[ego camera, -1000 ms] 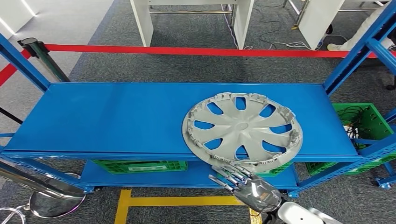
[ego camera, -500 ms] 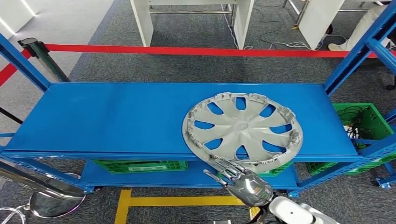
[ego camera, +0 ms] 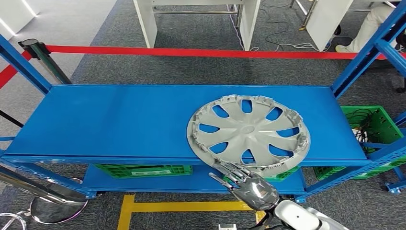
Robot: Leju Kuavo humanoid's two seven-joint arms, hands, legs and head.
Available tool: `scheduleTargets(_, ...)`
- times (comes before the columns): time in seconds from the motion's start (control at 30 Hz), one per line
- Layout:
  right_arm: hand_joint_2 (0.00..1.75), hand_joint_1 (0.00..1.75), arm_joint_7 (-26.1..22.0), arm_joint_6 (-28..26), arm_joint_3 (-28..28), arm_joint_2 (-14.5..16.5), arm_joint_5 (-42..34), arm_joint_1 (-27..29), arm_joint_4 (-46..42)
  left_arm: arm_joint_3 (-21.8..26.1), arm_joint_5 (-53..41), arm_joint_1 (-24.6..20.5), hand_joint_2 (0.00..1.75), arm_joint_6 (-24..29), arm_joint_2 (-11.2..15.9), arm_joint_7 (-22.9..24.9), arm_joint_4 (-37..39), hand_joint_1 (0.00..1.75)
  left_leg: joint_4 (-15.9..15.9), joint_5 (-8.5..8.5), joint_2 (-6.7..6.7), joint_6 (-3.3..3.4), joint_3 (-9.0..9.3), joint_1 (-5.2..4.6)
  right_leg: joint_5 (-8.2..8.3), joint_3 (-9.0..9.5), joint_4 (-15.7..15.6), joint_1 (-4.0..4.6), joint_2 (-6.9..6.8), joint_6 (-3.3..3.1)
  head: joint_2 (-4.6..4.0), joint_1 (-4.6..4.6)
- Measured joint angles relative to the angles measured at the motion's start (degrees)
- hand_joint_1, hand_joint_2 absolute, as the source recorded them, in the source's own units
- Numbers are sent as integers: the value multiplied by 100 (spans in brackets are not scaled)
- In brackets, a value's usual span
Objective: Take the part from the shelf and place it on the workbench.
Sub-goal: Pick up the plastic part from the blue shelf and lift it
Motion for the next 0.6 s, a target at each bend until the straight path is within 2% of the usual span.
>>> scheduleTargets(0.6,175,0,245,-22,-127,75,178,-131,110,-10,-4,0,0,17,-40,68,0,0,0,0,0,0,0,0,0,0,0,0,0,0,0,-1)
